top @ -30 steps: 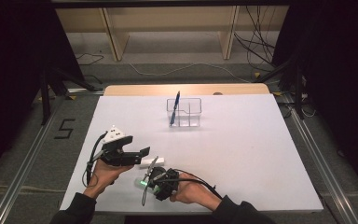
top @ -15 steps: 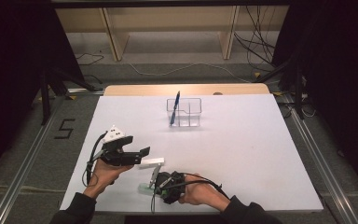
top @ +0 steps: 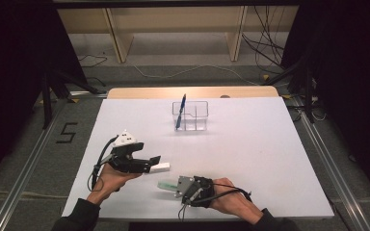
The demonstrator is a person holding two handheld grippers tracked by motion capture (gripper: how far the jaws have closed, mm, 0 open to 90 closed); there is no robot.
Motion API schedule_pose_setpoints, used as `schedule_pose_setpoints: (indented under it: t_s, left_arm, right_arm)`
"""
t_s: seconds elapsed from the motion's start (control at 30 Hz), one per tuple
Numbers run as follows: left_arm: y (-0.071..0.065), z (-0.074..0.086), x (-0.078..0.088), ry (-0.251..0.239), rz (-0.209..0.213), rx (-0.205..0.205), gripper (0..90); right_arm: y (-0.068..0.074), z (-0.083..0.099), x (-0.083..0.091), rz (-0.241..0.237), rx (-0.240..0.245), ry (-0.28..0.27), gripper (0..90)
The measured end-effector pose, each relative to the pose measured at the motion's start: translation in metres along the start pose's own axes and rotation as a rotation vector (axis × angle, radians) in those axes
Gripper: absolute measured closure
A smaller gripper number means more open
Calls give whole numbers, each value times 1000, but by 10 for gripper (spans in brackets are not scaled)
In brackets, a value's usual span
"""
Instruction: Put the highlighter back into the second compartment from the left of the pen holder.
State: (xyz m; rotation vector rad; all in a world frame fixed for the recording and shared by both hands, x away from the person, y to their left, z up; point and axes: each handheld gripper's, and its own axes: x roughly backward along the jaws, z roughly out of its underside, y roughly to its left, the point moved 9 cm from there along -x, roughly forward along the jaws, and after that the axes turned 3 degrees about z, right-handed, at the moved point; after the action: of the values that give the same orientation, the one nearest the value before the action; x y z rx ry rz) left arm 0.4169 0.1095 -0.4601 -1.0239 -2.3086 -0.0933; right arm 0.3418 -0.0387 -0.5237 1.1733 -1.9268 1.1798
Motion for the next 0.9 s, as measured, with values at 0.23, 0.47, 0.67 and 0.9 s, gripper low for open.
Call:
schedule_pose_setpoints:
  t_s: [0.23, 0.47, 0.67, 0.9]
  left_arm:
    - [-17, -1, -5, 77, 53, -22, 168]
    - [-26, -5, -8, 122, 90, -35, 168]
    - [-36, -10, -15, 165, 120, -71, 170]
    - [-49, -15, -21, 219, 160, -103, 171]
  right_arm:
    - [-8, 16, 14, 72, 24, -26, 673]
    - [-16, 30, 24, 177, 78, -30, 674]
    - [-18, 33, 28, 230, 145, -51, 674]
    - [-21, 30, 36, 317, 240, -93, 674]
